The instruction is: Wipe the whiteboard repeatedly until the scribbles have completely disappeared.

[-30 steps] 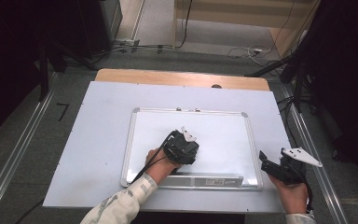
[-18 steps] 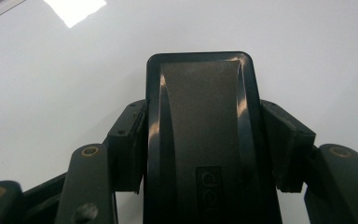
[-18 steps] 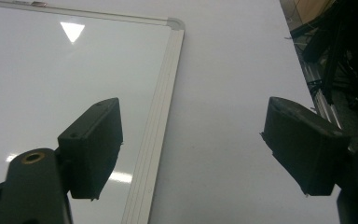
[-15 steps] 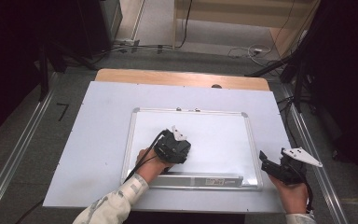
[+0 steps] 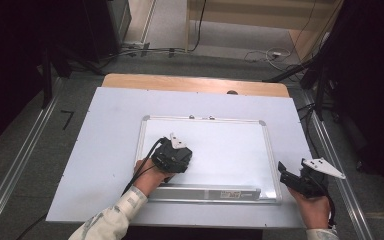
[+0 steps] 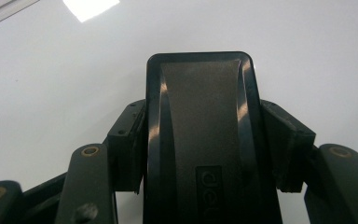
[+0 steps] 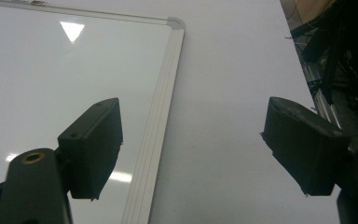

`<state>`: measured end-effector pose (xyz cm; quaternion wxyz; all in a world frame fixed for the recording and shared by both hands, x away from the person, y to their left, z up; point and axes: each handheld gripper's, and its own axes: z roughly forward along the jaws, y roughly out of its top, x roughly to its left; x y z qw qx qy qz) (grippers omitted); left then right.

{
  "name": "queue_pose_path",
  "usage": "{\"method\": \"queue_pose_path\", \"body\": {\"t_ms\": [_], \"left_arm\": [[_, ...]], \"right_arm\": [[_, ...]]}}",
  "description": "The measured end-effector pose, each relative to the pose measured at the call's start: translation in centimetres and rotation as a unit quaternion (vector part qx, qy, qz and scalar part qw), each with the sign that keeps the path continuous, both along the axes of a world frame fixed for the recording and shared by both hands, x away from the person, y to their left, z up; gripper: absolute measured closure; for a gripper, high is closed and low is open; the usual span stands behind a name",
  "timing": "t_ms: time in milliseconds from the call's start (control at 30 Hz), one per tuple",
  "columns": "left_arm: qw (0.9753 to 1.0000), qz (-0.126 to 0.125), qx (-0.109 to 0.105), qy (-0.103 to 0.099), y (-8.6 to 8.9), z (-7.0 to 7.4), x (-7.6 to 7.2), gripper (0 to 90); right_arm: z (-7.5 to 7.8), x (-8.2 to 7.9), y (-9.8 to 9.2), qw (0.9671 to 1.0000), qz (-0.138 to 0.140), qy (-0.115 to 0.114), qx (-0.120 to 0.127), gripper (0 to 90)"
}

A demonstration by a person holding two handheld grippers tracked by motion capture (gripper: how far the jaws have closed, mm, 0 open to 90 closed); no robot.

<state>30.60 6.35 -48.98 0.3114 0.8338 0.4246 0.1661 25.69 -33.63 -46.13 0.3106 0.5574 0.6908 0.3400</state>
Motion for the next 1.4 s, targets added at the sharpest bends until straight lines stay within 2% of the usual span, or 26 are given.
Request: {"method": "queue_pose_path", "body": {"t_ms": [867,1067,1400], "left_arm": [[0.9994,0.034,-0.005,-0.005,3.6,-0.2,-0.2,40.0],[0.9988,0.047,-0.009,-0.009,4.1,-0.3,-0.2,40.1],[0.9985,0.054,-0.009,-0.008,4.3,-0.2,-0.1,40.0]], "right_arm": [[0.0,0.0,0.0,1.0000,0.000,0.001,0.000,18.4],[0.0,0.0,0.1,1.0000,-0.001,0.001,-0.001,18.4],[-0.1,0.1,0.1,1.0000,0.000,0.002,0.000,18.3]]}}
